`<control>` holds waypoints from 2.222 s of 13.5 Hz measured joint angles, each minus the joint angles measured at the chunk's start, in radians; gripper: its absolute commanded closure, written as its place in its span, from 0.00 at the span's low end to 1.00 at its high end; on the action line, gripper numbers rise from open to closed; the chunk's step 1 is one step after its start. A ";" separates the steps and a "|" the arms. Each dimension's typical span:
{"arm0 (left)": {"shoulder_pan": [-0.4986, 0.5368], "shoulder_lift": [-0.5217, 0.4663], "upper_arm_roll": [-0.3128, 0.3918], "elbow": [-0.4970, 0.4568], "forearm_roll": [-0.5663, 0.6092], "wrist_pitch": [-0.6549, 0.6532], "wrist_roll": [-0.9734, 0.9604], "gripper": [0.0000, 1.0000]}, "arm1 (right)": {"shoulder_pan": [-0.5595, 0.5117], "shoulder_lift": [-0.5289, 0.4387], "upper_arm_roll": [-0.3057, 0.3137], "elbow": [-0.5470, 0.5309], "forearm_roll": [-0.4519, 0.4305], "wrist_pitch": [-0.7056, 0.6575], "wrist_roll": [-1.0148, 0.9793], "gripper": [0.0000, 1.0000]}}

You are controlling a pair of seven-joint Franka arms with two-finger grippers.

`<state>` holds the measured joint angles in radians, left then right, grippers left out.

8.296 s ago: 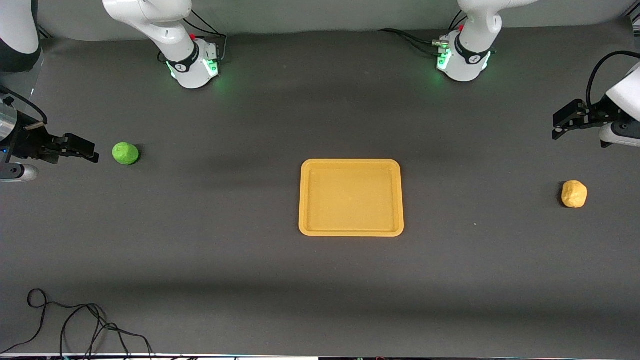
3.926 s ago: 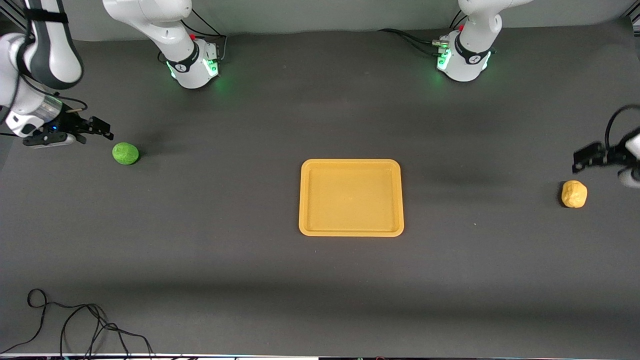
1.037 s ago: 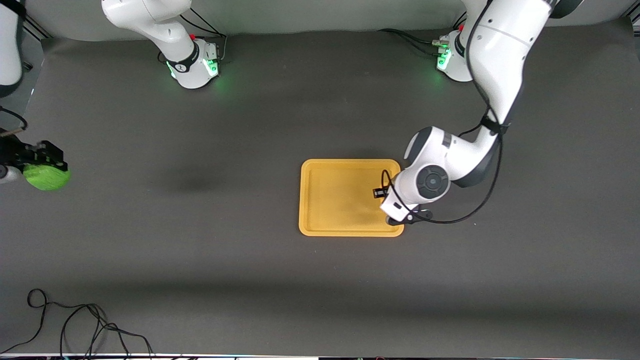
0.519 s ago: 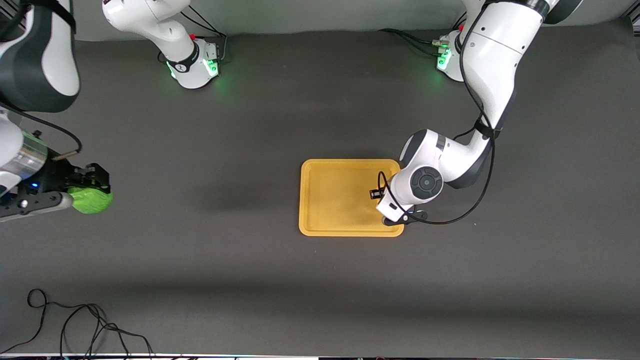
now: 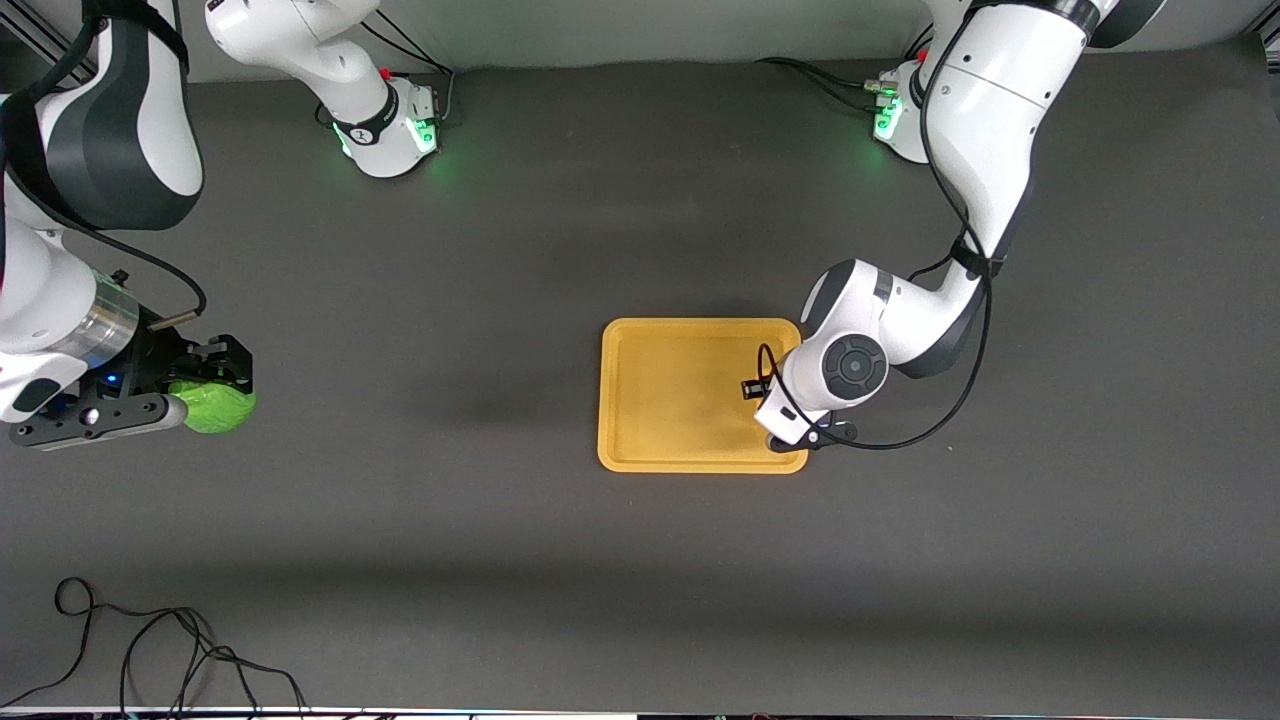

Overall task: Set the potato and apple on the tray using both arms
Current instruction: 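Carry the yellow potato onto the tray and open the left gripper, then lift the apple toward the tray while the left gripper withdraws, then lower the green apple onto the tray beside the potato, open the right gripper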

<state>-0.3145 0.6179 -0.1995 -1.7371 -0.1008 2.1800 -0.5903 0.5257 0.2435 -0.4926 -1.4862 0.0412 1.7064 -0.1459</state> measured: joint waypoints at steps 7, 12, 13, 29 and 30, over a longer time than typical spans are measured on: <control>0.004 -0.049 0.027 0.031 0.031 -0.062 0.000 0.00 | 0.003 0.003 0.000 0.006 0.004 0.000 0.002 0.73; 0.141 -0.309 0.086 0.065 0.075 -0.285 0.229 0.00 | 0.018 0.009 0.004 0.020 0.044 -0.001 0.038 0.73; 0.184 -0.359 0.090 0.059 0.099 -0.317 0.305 0.00 | 0.036 0.017 0.005 0.033 0.058 -0.001 0.066 0.73; 0.444 -0.677 0.091 -0.109 0.128 -0.342 0.753 0.00 | 0.406 0.561 0.240 0.443 0.144 0.189 1.017 0.73; 0.444 -0.677 0.091 -0.111 0.129 -0.346 0.753 0.00 | 0.423 0.612 0.241 0.443 0.144 0.245 1.038 0.73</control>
<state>0.1298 -0.0586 -0.1089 -1.8481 0.0278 1.8337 0.1626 0.9488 0.8550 -0.2514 -1.0431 0.1854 1.9510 0.8916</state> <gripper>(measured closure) 0.000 0.335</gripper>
